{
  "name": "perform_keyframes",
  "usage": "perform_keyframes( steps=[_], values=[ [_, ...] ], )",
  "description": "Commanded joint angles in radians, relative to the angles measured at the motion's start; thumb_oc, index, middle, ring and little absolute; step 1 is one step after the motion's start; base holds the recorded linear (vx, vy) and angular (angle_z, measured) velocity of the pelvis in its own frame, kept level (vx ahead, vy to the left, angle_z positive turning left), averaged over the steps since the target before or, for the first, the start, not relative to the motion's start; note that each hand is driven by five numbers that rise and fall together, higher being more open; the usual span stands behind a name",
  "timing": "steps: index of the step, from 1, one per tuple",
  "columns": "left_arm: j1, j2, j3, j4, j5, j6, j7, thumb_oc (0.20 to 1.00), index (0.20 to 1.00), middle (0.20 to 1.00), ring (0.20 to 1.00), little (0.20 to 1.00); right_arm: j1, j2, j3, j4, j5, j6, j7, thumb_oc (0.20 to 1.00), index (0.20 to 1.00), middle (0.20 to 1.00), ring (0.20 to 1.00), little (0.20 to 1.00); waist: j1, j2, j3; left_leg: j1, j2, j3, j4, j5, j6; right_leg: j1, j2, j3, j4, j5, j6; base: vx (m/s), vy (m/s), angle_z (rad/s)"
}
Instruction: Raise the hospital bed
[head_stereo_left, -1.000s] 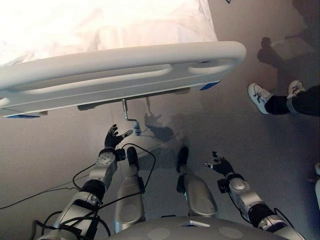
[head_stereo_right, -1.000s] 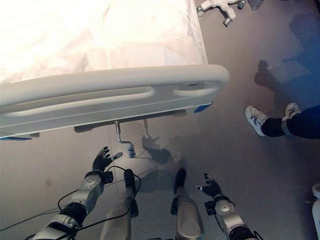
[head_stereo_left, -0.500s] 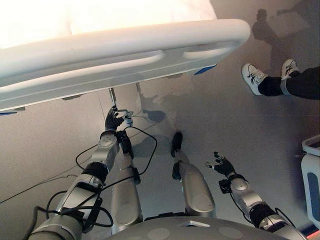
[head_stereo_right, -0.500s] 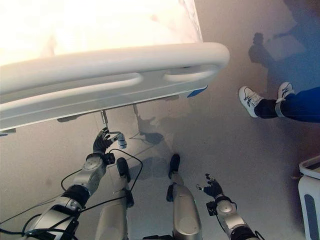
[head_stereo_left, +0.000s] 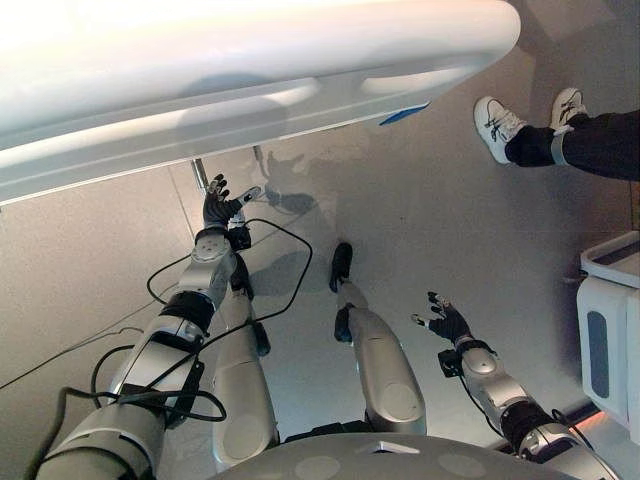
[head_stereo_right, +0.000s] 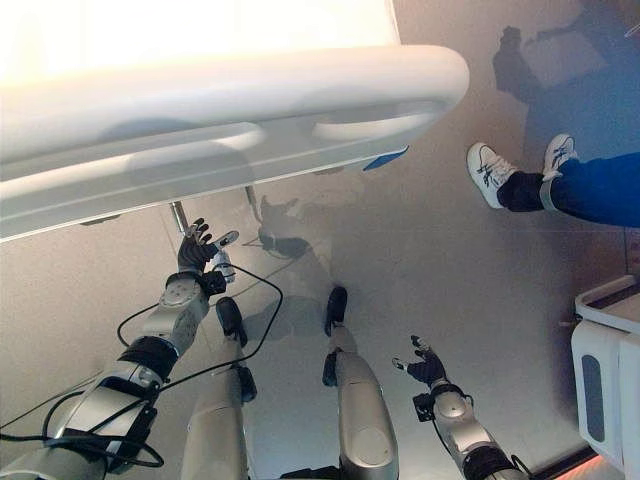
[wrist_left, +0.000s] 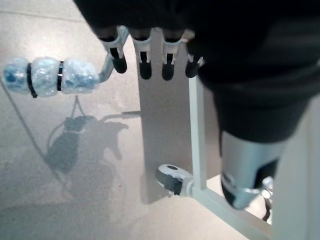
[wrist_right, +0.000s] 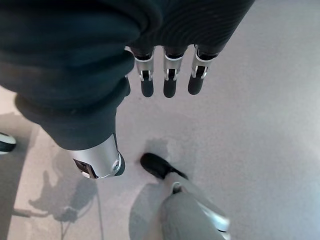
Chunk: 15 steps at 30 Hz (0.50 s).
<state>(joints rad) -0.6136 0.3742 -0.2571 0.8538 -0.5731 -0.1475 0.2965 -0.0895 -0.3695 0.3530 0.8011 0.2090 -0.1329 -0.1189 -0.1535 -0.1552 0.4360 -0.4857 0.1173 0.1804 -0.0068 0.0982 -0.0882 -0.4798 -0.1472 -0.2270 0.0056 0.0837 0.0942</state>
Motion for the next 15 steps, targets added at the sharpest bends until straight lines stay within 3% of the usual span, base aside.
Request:
perform_keyframes(
  steps=[1, 15],
  values=[
    [-0.042, 0.017, 0.001, 0.038, -0.025, -0.033, 0.009, 1.0, 1.0, 1.0, 1.0, 1.0, 0.012, -0.028, 0.007, -0.02, 0.035, -0.022, -0.01, 1.0, 1.0, 1.0, 1.0, 1.0, 0.008, -0.043, -0.006, -0.08, -0.058, -0.049, -0.036, 0.069, 0.044, -0.125, 0.026, 0.018, -0.039, 0.182, 0.07, -0.03, -0.006, 0.0],
    [-0.108, 0.021, 0.004, 0.09, -0.032, -0.031, 0.029, 1.0, 1.0, 1.0, 1.0, 1.0, 0.001, -0.04, 0.008, -0.061, 0.065, -0.039, -0.025, 1.0, 1.0, 1.0, 1.0, 1.0, 0.002, -0.058, 0.033, -0.158, -0.061, -0.07, -0.052, 0.095, 0.044, -0.199, 0.023, 0.0, -0.039, 0.196, 0.074, 0.0, -0.002, 0.0]
  ],
)
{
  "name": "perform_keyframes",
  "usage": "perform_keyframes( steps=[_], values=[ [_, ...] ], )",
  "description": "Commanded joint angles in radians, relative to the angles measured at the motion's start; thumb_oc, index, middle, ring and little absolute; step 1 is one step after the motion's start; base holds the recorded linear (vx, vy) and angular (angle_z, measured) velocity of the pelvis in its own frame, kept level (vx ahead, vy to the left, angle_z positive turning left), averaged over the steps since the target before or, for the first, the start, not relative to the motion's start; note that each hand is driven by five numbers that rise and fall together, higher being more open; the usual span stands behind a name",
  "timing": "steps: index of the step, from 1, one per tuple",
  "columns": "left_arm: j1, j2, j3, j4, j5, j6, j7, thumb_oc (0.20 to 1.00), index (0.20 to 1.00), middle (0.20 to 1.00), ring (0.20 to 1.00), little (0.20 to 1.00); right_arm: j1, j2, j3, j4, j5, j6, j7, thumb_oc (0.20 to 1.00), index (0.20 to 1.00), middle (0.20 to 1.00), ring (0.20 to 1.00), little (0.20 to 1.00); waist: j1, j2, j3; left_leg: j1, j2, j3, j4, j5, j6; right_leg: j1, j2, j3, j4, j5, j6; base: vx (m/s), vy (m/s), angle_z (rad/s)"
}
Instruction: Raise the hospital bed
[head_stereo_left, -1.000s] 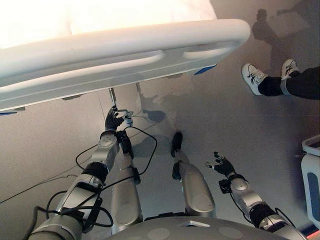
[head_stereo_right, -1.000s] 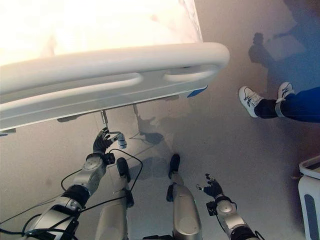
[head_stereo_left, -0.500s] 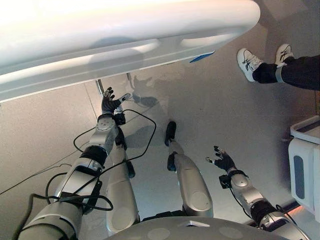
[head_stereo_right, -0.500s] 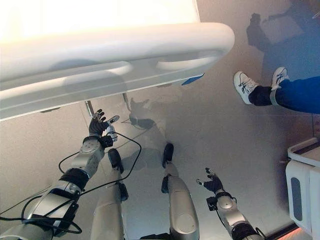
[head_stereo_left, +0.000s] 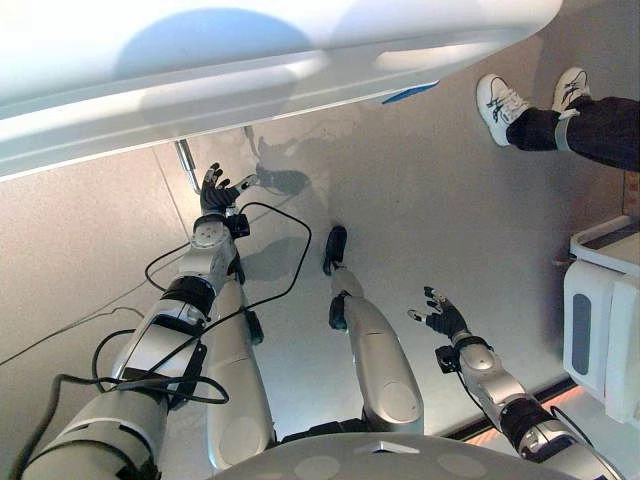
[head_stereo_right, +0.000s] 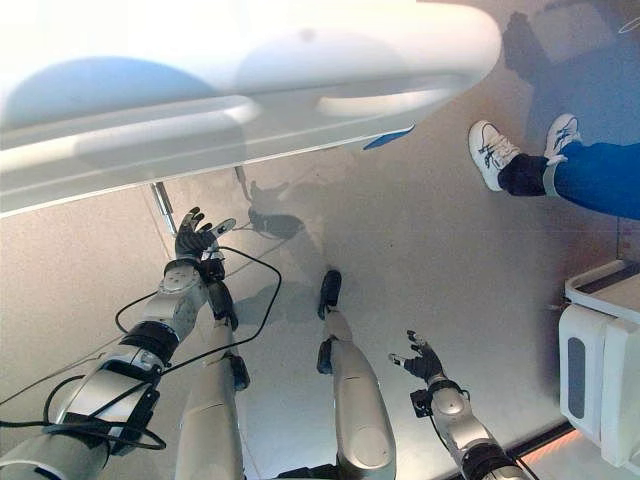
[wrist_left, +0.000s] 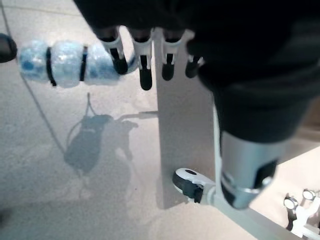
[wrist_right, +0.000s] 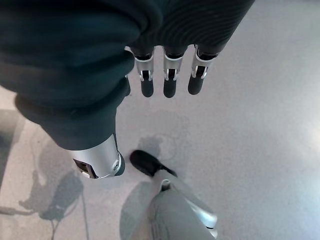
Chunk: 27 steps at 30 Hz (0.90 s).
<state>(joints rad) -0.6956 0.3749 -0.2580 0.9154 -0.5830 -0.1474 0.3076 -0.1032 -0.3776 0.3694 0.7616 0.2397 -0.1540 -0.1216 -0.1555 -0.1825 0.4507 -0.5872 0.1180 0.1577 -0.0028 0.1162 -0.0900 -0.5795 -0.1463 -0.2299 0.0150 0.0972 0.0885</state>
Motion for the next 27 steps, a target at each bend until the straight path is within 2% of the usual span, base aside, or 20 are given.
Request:
perform_keyframes(
  steps=[1, 4, 9, 15, 25, 27],
  values=[
    [-0.016, 0.014, 0.006, 0.019, -0.027, -0.035, 0.016, 1.0, 1.0, 1.0, 1.0, 1.0, 0.015, -0.029, -0.008, -0.015, 0.034, -0.018, -0.023, 1.0, 1.0, 1.0, 1.0, 1.0, 0.005, -0.029, 0.019, -0.057, -0.061, -0.048, -0.057, 0.076, 0.046, -0.099, 0.021, 0.001, -0.047, 0.182, 0.08, 0.0, 0.0, 0.0],
    [0.012, 0.0, 0.007, -0.008, -0.04, -0.04, 0.009, 1.0, 1.0, 1.0, 1.0, 1.0, 0.012, -0.025, -0.005, -0.006, 0.034, -0.018, -0.023, 1.0, 1.0, 1.0, 1.0, 1.0, 0.007, -0.027, 0.02, -0.051, -0.06, -0.05, -0.055, 0.074, 0.046, -0.095, 0.021, -0.004, -0.045, 0.179, 0.078, 0.0, 0.0, 0.0],
    [0.153, -0.025, 0.011, -0.187, -0.069, -0.075, -0.005, 1.0, 1.0, 1.0, 1.0, 1.0, 0.006, -0.028, -0.023, 0.014, 0.028, -0.02, -0.026, 1.0, 1.0, 1.0, 1.0, 1.0, 0.031, -0.003, 0.014, -0.031, -0.066, -0.05, -0.055, 0.067, 0.049, -0.072, 0.019, -0.008, -0.041, 0.168, 0.075, 0.0, 0.0, 0.0],
    [0.259, -0.007, 0.009, -0.347, -0.045, -0.083, -0.025, 1.0, 1.0, 1.0, 1.0, 1.0, 0.013, -0.034, -0.038, -0.007, 0.023, -0.022, -0.023, 1.0, 1.0, 1.0, 1.0, 1.0, 0.057, 0.012, 0.022, -0.021, -0.071, -0.059, -0.056, 0.065, 0.053, -0.057, 0.013, -0.02, -0.04, 0.163, 0.077, 0.01, -0.002, 0.04],
    [0.317, 0.005, 0.007, -0.402, -0.029, -0.078, -0.043, 1.0, 1.0, 1.0, 1.0, 1.0, 0.024, -0.033, -0.046, -0.011, 0.02, -0.021, -0.02, 1.0, 1.0, 1.0, 1.0, 1.0, 0.072, 0.019, 0.023, -0.02, -0.077, -0.066, -0.059, 0.066, 0.055, -0.051, 0.01, -0.033, -0.038, 0.158, 0.079, 0.01, -0.002, 0.06],
    [0.375, 0.026, 0.008, -0.436, -0.028, -0.071, -0.06, 1.0, 1.0, 1.0, 1.0, 1.0, 0.039, -0.034, -0.048, 0.0, 0.016, -0.016, -0.016, 1.0, 1.0, 1.0, 1.0, 1.0, 0.088, 0.02, 0.02, -0.017, -0.079, -0.076, -0.059, 0.064, 0.057, -0.039, 0.006, -0.045, -0.035, 0.15, 0.08, 0.04, -0.012, 0.07]
  ],
)
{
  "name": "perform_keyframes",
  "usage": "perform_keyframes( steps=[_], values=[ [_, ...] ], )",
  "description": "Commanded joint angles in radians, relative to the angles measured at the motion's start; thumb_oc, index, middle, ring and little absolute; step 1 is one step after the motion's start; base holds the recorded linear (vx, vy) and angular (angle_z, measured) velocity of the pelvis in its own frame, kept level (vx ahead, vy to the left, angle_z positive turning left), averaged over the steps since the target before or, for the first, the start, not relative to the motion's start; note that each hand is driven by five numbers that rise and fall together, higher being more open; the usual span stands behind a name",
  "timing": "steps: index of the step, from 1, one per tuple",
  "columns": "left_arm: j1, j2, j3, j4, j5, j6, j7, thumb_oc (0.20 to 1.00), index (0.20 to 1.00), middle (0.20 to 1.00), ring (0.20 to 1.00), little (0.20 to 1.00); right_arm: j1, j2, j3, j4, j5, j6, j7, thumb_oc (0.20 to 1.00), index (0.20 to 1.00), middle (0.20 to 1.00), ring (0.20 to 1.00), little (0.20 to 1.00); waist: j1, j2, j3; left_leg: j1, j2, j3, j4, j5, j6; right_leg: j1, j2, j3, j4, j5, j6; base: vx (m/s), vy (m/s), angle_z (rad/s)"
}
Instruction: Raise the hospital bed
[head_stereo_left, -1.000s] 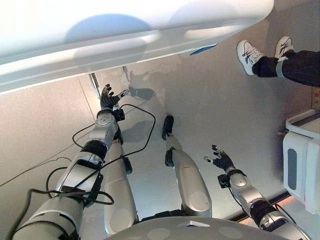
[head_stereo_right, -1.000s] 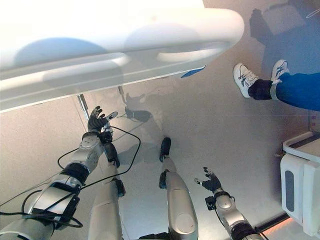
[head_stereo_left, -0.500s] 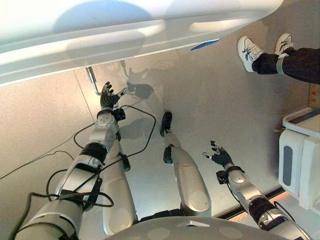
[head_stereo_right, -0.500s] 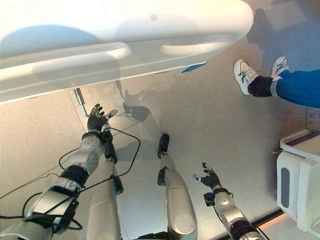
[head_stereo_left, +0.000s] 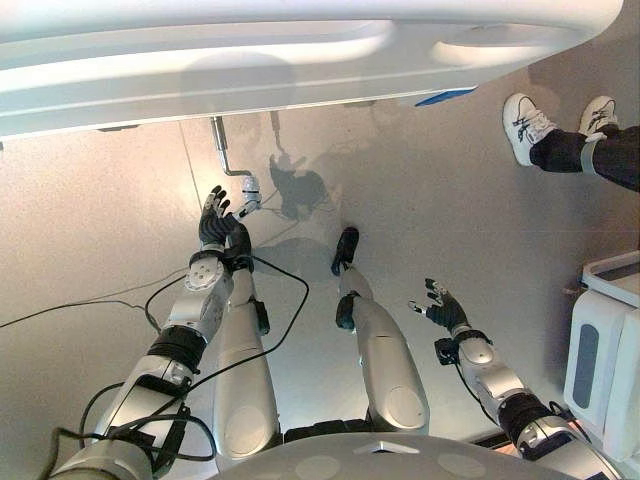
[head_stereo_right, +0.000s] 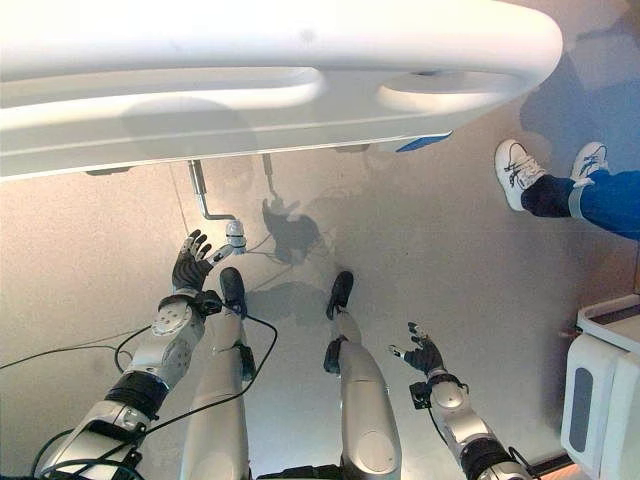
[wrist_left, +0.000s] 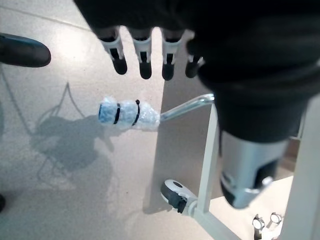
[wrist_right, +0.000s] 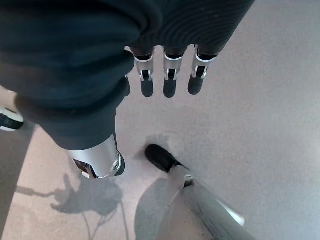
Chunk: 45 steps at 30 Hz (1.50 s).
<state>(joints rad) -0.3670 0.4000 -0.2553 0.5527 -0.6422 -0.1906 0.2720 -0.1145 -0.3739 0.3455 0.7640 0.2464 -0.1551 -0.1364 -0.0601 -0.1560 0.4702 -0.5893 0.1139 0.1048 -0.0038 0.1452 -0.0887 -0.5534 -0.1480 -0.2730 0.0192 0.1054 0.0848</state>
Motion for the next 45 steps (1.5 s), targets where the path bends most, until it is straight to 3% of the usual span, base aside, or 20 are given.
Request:
perform_keyframes(
  steps=[1, 10, 12, 28, 45],
  values=[
    [0.046, 0.001, 0.005, -0.073, 0.031, -0.028, -0.024, 1.0, 1.0, 1.0, 1.0, 1.0, 0.05, -0.037, -0.024, -0.002, 0.01, -0.015, -0.001, 1.0, 1.0, 1.0, 1.0, 1.0, -0.007, -0.006, 0.001, -0.015, -0.075, -0.023, -0.058, 0.035, 0.056, -0.065, 0.008, -0.002, -0.039, 0.142, 0.084, 0.01, -0.004, 0.1],
    [0.034, 0.005, 0.015, -0.032, 0.021, -0.019, -0.015, 1.0, 1.0, 1.0, 1.0, 1.0, 0.048, -0.038, -0.02, 0.005, 0.009, -0.01, -0.001, 1.0, 1.0, 1.0, 1.0, 1.0, -0.002, -0.013, -0.001, -0.018, -0.074, -0.03, -0.06, 0.036, 0.056, -0.064, 0.007, -0.008, -0.04, 0.14, 0.085, 0.01, -0.001, 0.04],
    [-0.009, 0.014, 0.024, 0.027, 0.009, -0.015, -0.001, 1.0, 1.0, 1.0, 1.0, 1.0, 0.049, -0.045, -0.011, -0.003, 0.007, -0.007, -0.002, 1.0, 1.0, 1.0, 1.0, 1.0, -0.003, -0.03, -0.001, -0.017, -0.073, -0.034, -0.07, 0.04, 0.054, -0.057, 0.012, -0.015, -0.047, 0.139, 0.086, 0.04, 0.003, 0.04],
    [-0.213, 0.068, 0.016, 0.198, -0.027, -0.001, 0.031, 1.0, 1.0, 1.0, 1.0, 1.0, 0.04, -0.064, -0.003, -0.049, 0.022, -0.006, -0.003, 1.0, 1.0, 1.0, 1.0, 1.0, -0.044, -0.077, 0.008, -0.06, -0.068, -0.031, -0.066, 0.037, 0.057, -0.095, 0.02, -0.004, -0.055, 0.151, 0.091, 0.0, 0.002, 0.01],
    [-0.405, 0.121, -0.01, 0.302, -0.023, 0.009, 0.059, 1.0, 1.0, 1.0, 1.0, 1.0, 0.039, -0.09, -0.004, -0.15, 0.052, -0.03, 0.001, 1.0, 1.0, 1.0, 1.0, 1.0, -0.074, -0.101, 0.036, -0.139, -0.075, -0.027, -0.059, 0.033, 0.061, -0.173, 0.018, 0.007, -0.048, 0.161, 0.094, 0.0, 0.002, -0.01]
  ],
)
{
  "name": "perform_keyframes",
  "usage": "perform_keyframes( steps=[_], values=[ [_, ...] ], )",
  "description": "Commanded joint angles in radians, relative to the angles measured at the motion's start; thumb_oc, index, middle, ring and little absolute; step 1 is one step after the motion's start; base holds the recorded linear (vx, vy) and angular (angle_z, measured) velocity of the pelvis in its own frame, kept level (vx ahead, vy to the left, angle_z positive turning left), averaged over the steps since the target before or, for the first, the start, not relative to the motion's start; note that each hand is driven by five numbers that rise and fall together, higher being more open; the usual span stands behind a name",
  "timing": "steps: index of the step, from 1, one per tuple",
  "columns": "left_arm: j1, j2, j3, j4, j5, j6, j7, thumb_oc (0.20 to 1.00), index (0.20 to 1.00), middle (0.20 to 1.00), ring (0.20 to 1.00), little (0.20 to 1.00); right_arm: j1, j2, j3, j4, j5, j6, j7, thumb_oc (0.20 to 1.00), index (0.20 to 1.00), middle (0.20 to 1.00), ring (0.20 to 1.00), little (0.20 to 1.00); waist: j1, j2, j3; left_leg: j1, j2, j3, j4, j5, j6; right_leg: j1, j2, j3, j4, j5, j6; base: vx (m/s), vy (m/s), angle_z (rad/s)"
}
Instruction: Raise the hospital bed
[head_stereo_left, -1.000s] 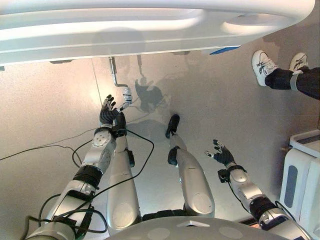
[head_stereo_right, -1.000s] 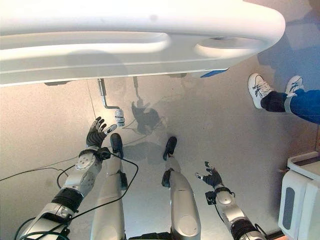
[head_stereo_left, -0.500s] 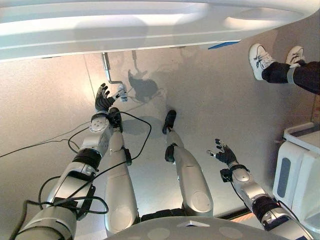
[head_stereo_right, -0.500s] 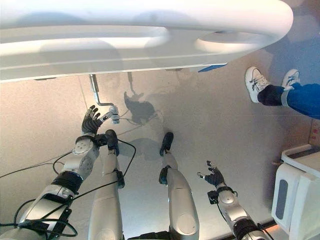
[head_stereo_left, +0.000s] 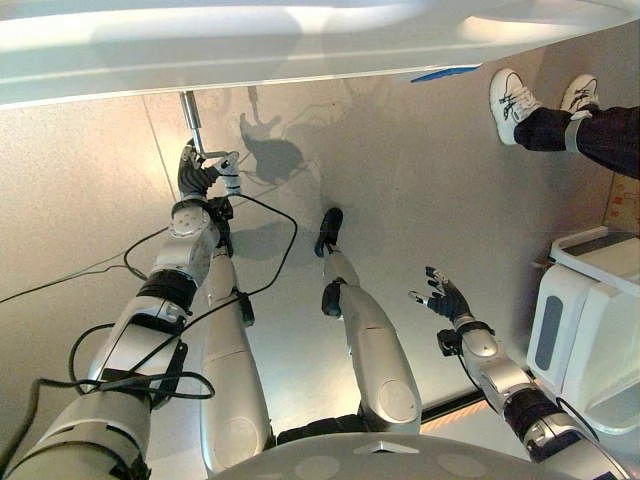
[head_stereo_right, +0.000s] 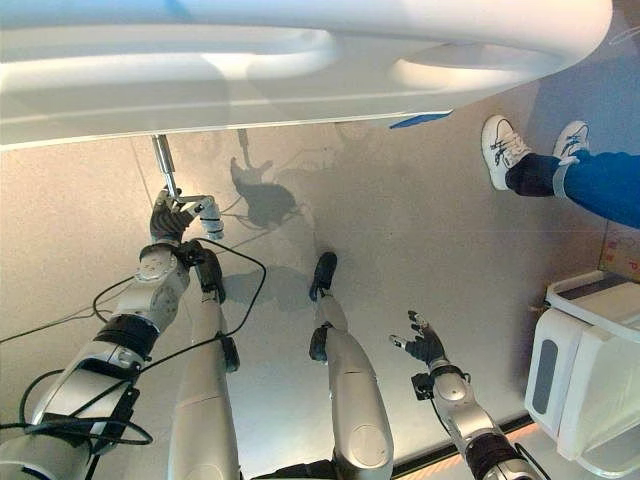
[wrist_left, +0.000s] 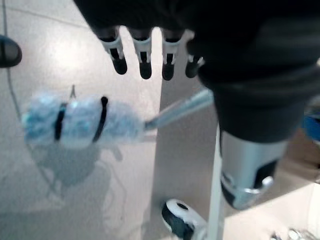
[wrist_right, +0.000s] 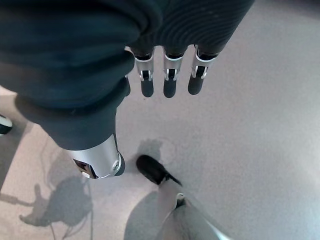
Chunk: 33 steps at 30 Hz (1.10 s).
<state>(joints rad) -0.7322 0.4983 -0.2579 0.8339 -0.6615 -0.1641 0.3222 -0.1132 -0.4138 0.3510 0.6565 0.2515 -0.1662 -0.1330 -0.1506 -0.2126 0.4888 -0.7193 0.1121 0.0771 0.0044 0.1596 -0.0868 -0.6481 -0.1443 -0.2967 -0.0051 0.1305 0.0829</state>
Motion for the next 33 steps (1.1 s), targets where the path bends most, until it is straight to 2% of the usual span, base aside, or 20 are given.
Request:
perform_keyframes(
  steps=[1, 15, 33],
  values=[
    [-0.041, 0.023, -0.007, 0.022, -0.004, -0.017, 0.009, 1.0, 1.0, 1.0, 1.0, 1.0, 0.038, -0.05, -0.01, -0.043, 0.047, -0.019, -0.002, 1.0, 1.0, 1.0, 1.0, 1.0, 0.017, -0.044, 0.017, -0.01, -0.073, 0.001, -0.067, 0.019, 0.059, -0.079, 0.014, 0.031, -0.023, 0.136, 0.096, 0.0, 0.0, 0.0],
    [-0.154, 0.037, -0.03, 0.077, -0.027, -0.013, 0.017, 1.0, 1.0, 1.0, 1.0, 1.0, 0.027, -0.06, 0.003, -0.114, 0.062, -0.04, -0.009, 1.0, 1.0, 1.0, 1.0, 1.0, -0.006, -0.059, 0.03, -0.067, -0.072, -0.002, -0.081, 0.029, 0.06, -0.142, 0.017, 0.029, -0.025, 0.149, 0.101, 0.0, 0.0, 0.0],
    [-0.136, -0.001, -0.052, 0.095, 0.022, 0.001, 0.006, 1.0, 1.0, 1.0, 1.0, 1.0, 0.026, -0.072, 0.012, -0.152, 0.074, -0.054, -0.016, 1.0, 1.0, 1.0, 1.0, 1.0, -0.01, -0.073, 0.031, -0.101, -0.064, -0.007, -0.092, 0.047, 0.046, -0.171, 0.03, 0.017, -0.038, 0.156, 0.099, -0.01, -0.015, 0.0]
  ],
)
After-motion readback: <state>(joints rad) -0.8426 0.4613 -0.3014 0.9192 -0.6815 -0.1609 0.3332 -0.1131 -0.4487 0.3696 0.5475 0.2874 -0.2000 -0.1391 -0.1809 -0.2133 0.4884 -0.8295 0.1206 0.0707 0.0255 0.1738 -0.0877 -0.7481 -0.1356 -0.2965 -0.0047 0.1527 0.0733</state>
